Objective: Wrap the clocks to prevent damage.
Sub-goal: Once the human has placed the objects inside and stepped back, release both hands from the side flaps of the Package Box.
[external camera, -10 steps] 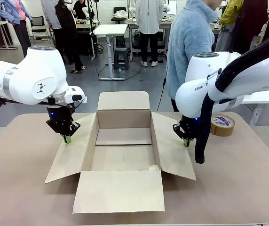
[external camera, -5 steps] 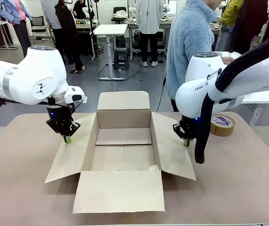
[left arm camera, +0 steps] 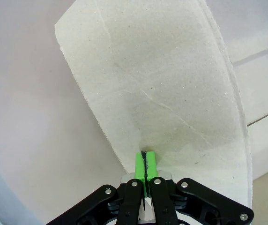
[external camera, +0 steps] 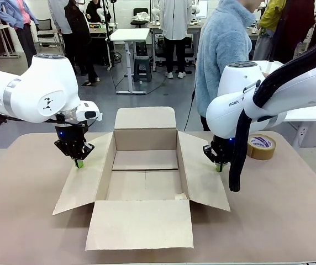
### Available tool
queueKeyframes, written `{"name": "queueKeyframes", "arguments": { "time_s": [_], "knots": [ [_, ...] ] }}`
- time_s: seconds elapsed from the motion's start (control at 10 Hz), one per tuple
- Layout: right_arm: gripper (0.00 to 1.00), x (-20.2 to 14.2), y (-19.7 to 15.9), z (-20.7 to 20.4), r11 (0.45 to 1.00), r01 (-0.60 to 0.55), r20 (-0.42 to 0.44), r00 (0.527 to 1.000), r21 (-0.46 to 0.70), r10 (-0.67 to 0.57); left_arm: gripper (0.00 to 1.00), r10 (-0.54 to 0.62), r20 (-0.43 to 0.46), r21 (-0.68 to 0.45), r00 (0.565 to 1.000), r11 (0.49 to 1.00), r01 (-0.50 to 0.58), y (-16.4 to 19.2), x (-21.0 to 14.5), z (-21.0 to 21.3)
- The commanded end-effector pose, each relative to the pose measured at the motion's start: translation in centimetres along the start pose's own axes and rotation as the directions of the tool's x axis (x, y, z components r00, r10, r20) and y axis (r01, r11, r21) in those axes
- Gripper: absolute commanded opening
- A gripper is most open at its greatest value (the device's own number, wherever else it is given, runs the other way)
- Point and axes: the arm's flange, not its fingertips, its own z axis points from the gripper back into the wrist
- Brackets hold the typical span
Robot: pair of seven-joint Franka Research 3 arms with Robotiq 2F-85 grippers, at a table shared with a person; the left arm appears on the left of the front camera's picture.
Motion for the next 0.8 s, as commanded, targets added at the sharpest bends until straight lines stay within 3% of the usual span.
{"name": "queueKeyframes", "arguments": {
  "time_s": [0.0,0.7],
  "knots": [
    [0.01,-0.15,0.09,-0.04,1.0,0.014,0.009,1.0,-0.006,-0.014,0.0,0.004,0.004,0.007,1.0,1.0,-0.004,0.04,-0.04,-0.02],
    [0.01,-0.15,0.09,-0.04,1.0,0.014,0.009,1.0,-0.006,-0.014,0.0,0.004,0.004,0.007,1.0,1.0,-0.004,0.04,-0.04,-0.02]
  ]
}}
